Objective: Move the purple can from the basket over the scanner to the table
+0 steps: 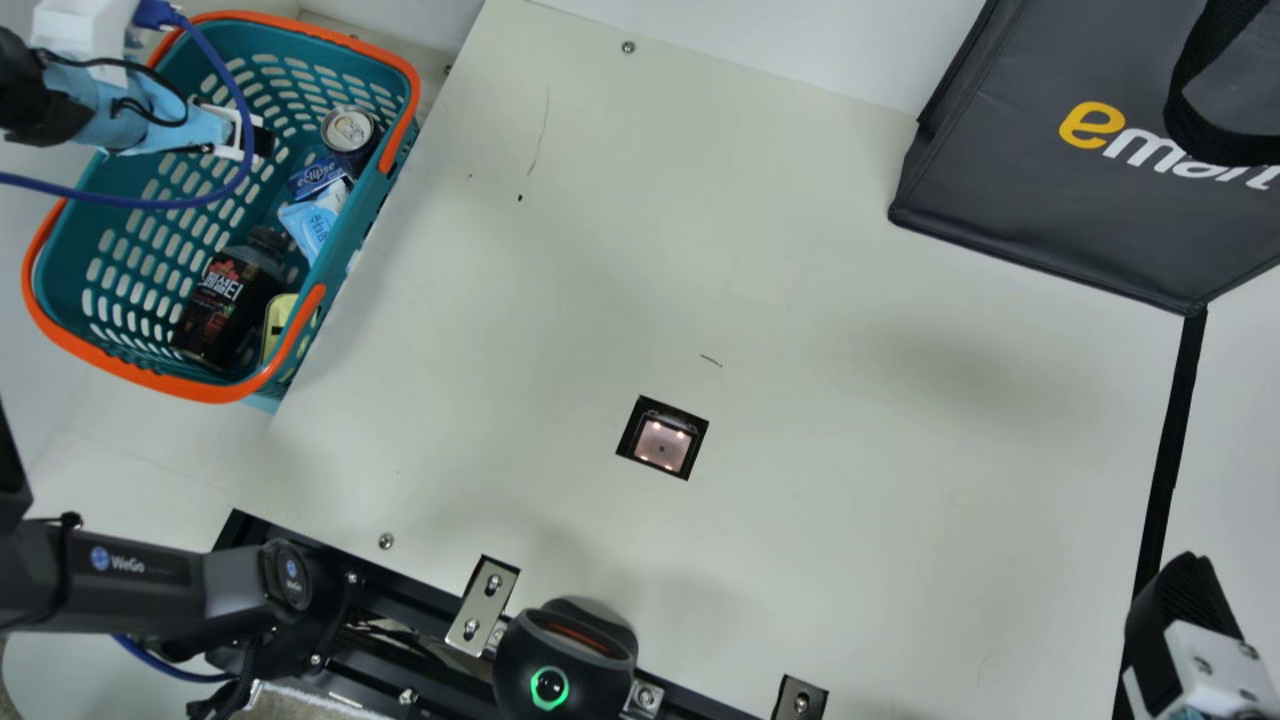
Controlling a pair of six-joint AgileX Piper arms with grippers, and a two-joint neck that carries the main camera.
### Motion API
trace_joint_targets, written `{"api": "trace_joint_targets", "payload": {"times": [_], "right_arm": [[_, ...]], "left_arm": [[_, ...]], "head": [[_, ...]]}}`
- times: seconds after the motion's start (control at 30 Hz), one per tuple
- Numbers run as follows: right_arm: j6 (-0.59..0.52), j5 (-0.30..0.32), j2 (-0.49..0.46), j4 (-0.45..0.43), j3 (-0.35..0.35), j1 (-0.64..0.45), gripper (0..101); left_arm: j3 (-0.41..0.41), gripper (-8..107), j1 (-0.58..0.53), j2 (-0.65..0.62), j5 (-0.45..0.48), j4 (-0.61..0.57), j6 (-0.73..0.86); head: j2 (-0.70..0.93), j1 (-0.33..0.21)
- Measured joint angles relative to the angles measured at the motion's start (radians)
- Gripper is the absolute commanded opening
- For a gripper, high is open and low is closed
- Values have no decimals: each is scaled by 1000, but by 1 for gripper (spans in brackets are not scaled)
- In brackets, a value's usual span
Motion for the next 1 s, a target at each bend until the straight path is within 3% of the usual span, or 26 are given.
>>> {"api": "trace_joint_targets", "payload": {"times": [0.47, 1.0], "right_arm": [[0, 0, 0, 0, 0, 0, 95], [0, 0, 0, 0, 0, 0, 95]], "left_arm": [[26, 90, 17, 91, -46, -58, 133], [89, 90, 97, 123, 16, -406, 659]], "head": [[0, 2], [2, 2]]}}
